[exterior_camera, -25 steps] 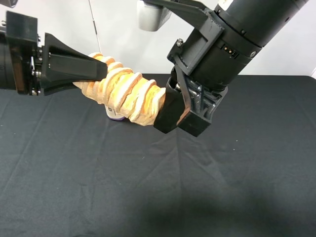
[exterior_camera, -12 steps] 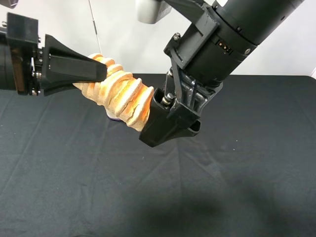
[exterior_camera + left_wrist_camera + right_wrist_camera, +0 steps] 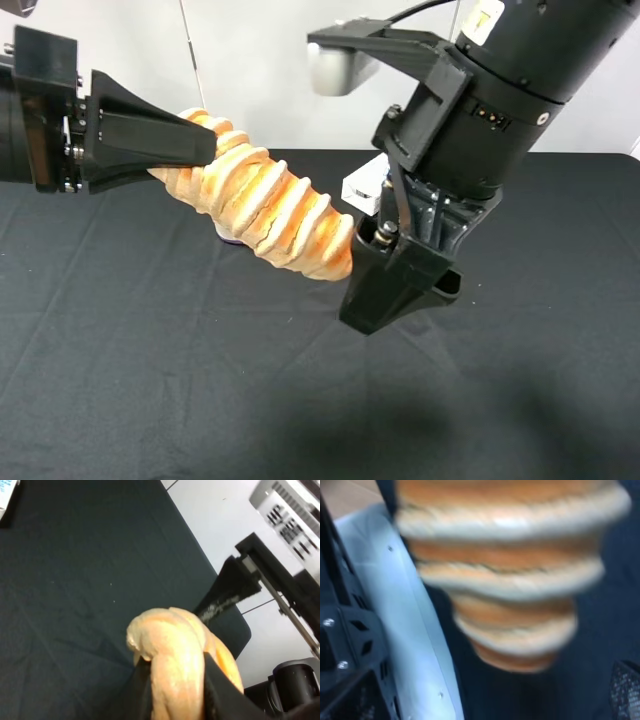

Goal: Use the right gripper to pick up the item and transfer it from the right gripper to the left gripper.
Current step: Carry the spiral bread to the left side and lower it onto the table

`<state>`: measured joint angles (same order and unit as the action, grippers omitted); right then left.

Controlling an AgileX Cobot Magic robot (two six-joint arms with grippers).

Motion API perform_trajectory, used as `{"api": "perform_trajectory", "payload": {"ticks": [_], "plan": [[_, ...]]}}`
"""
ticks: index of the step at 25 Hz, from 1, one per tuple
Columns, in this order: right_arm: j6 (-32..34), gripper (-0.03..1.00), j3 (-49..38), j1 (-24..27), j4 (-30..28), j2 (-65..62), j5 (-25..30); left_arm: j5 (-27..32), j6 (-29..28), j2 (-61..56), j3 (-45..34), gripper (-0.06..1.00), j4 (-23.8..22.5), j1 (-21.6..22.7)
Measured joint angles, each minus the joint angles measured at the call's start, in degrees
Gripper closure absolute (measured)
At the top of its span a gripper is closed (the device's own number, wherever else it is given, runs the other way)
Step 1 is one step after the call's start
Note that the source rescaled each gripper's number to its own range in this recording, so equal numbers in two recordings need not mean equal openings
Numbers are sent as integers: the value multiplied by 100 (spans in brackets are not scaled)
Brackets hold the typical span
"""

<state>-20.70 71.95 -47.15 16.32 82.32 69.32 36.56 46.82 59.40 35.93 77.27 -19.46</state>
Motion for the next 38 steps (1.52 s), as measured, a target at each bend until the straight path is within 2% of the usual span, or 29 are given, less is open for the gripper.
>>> {"api": "perform_trajectory", "payload": {"ticks": [8,22,33,38], "plan": [[768,-3,-202,0,-511,-857,11,0,0,0,0,92,-6,0],[952,-3,-1968,0,-899,-3827,24,0,0,0,0,93,-17,0],[1585,-3,-3900,0,-1128,-6510,40,57,0,0,0,93,-48,0],[1758,-3,-4113,0,-1329,-7468,-296,94,0,0,0,93,-264,0]]}}
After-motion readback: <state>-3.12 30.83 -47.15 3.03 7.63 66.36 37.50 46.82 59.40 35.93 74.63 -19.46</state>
